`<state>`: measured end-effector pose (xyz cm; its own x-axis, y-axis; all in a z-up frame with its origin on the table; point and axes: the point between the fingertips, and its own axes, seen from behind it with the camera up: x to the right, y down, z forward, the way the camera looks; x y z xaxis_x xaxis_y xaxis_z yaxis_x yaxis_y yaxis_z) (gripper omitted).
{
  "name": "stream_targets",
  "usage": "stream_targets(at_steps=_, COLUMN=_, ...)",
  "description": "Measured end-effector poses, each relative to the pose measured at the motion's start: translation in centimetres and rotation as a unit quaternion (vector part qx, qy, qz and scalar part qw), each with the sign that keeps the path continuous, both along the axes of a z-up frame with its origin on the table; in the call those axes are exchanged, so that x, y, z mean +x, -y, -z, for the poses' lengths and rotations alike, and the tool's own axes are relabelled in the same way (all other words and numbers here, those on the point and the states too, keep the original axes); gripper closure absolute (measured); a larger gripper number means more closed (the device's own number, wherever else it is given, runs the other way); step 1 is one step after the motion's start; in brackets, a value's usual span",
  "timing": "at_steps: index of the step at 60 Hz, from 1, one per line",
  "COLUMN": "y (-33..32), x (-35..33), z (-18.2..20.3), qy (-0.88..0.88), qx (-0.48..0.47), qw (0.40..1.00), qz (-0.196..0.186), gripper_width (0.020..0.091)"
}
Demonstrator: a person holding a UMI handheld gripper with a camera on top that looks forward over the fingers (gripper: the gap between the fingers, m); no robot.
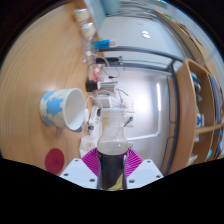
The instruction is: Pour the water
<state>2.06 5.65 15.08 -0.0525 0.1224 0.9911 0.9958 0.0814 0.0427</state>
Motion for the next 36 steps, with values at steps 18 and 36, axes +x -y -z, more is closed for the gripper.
stream_targets(at_steps=18, y=0.5, x=2.7, z=0.6, qy=-0.581, qx=-0.101, qw=0.807, qz=0.029, gripper_width=0.0821)
stream_targets(at_steps=36, y=-1.5, x=4.1, z=4.6, qy=-0.702, qx=-0.114, qw=0.702, qz=0.042, gripper_width=0.0813)
